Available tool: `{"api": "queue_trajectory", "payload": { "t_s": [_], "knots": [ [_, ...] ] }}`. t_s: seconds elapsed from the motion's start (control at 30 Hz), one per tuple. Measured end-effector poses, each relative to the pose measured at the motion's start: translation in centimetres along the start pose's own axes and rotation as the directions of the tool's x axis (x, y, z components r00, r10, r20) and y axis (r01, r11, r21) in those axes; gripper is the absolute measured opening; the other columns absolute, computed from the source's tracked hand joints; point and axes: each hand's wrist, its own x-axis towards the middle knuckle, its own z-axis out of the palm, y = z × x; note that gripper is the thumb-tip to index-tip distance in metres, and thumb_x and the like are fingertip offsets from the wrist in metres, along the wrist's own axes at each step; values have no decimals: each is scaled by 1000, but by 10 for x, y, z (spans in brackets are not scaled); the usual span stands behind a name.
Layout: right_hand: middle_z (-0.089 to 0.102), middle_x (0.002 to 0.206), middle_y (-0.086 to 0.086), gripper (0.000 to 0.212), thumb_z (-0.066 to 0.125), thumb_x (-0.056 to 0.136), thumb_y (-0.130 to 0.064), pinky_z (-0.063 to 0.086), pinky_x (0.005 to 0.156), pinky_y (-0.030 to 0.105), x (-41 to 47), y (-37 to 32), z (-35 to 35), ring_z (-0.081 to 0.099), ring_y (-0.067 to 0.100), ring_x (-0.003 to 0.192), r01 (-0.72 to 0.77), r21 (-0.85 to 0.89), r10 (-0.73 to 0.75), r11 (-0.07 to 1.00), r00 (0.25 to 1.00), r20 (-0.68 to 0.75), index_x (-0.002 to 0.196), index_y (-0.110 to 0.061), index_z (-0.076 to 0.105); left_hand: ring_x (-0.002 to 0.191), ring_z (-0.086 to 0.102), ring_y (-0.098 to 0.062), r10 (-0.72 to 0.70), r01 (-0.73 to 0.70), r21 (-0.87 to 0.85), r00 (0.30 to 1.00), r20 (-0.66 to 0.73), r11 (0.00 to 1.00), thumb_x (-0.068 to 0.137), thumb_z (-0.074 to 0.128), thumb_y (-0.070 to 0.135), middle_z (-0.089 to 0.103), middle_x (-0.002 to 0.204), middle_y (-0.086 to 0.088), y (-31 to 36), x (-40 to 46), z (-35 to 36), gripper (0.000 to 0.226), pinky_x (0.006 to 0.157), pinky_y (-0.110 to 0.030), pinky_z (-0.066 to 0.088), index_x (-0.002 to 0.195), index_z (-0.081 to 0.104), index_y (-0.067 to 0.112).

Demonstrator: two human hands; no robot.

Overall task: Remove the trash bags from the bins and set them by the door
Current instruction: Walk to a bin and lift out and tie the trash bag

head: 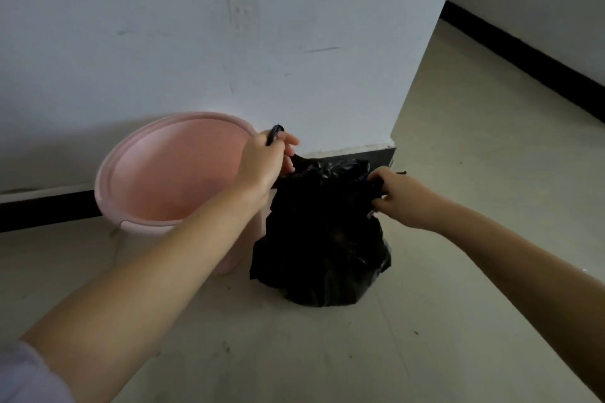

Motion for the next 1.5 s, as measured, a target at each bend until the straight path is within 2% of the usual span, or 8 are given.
{"api": "queue_trajectory", "payload": {
  "t_s": [0.2,0.4,0.6,0.77,0.9,1.2,1.4,1.5],
  "knots": [
    [52,107,5,33,59,87,-37,41,78,35,3,4,-20,52,27,102,77,-210,-95,975,993,-76,108,-16,46,54,44,-15,406,-392,332,913,27,858,90,41,8,49,64,2,24,-4,-17,17,53,-18,33,78,50,17],
    [68,68,-5,37,51,93,-25,47,57,25,1,-62,-52,62,10,60,297,452,-173,841,939,-296,127,-30,37,57,47,-14,579,-554,362,814,49,749,88,46,5,56,65,0,53,-17,-15,16,57,-19,37,90,59,13],
    [65,99,17,23,45,97,-23,40,69,31,-7,-45,-78,53,29,81,-78,-493,18,866,992,-125,86,-3,49,54,45,-7,473,-443,316,881,-20,839,88,58,22,50,67,6,55,-15,-30,8,52,-13,36,89,51,19],
    [57,72,6,40,47,95,-31,39,62,34,-5,-64,-88,48,19,66,140,152,-83,978,940,-331,89,7,56,43,47,-7,384,-408,441,911,148,799,88,60,22,51,62,5,63,-22,-32,11,47,-16,40,79,55,18],
    [70,105,9,24,55,92,-25,49,95,37,-16,-75,-76,64,15,97,272,840,-202,470,959,-198,98,-3,61,57,62,-17,386,-461,288,879,281,839,88,60,7,55,68,1,69,-35,-28,15,59,-37,60,75,57,15],
    [46,56,-13,33,50,91,-22,32,51,18,-22,-92,-35,43,3,50,348,231,-348,909,937,-45,62,-34,44,81,54,-5,531,-701,373,709,465,608,80,65,9,57,88,5,70,-61,0,11,75,-18,45,83,61,19],
    [48,48,0,38,29,99,-28,37,49,27,-12,-81,-33,35,12,41,-1,832,-207,555,968,139,96,-14,64,135,35,-4,138,-313,228,815,563,922,80,73,32,41,142,5,47,-36,-11,86,112,-25,28,147,18,30],
    [47,61,1,45,28,100,-37,37,56,26,-10,-76,-37,40,13,50,-41,891,-277,453,943,184,114,-15,64,113,56,1,-28,-133,175,715,698,975,83,70,15,61,112,13,21,-43,-11,68,98,-19,46,137,30,20]
  ]
}}
